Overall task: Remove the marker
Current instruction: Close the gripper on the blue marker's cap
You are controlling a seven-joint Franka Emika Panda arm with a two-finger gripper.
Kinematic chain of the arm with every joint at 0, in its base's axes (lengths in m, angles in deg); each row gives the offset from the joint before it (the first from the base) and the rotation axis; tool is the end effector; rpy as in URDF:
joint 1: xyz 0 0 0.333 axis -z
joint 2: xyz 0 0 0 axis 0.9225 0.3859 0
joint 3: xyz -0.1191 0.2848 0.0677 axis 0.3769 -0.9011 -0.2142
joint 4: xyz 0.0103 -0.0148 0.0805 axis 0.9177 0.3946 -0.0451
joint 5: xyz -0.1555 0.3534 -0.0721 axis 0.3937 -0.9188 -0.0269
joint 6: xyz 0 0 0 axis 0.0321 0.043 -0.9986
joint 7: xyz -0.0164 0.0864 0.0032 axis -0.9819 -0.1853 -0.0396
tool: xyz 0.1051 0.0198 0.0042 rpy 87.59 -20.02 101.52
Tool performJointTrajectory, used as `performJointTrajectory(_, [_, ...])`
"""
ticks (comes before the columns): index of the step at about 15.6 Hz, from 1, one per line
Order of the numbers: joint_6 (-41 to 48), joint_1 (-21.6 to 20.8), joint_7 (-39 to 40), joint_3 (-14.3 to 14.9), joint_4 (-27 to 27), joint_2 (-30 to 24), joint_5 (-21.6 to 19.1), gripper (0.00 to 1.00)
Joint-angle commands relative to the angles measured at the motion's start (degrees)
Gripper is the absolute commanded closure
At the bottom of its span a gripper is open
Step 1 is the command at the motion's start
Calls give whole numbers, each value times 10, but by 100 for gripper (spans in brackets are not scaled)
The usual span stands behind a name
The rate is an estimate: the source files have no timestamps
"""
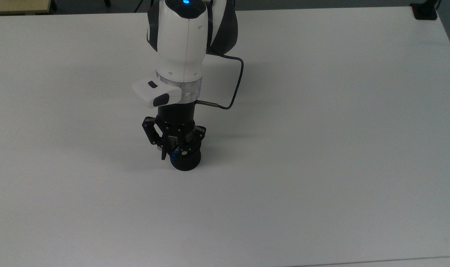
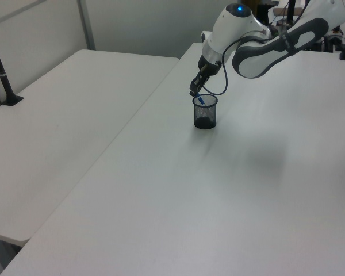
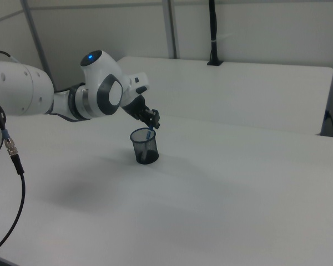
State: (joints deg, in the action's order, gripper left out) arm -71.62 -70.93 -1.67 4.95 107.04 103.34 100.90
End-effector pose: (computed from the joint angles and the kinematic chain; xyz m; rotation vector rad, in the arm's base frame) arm 0.7074 0.0261 0.3937 2.9184 -0.1509 0.7511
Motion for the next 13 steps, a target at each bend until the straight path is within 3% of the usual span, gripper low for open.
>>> performJointTrajectory(1, [-8, -4, -17, 1, 0, -2, 13, 84])
performJointTrajectory(6, [-2, -3, -16, 1, -15, -14, 7, 88])
performJointTrajectory(13, [40, -4, -17, -2, -29, -74, 1, 87])
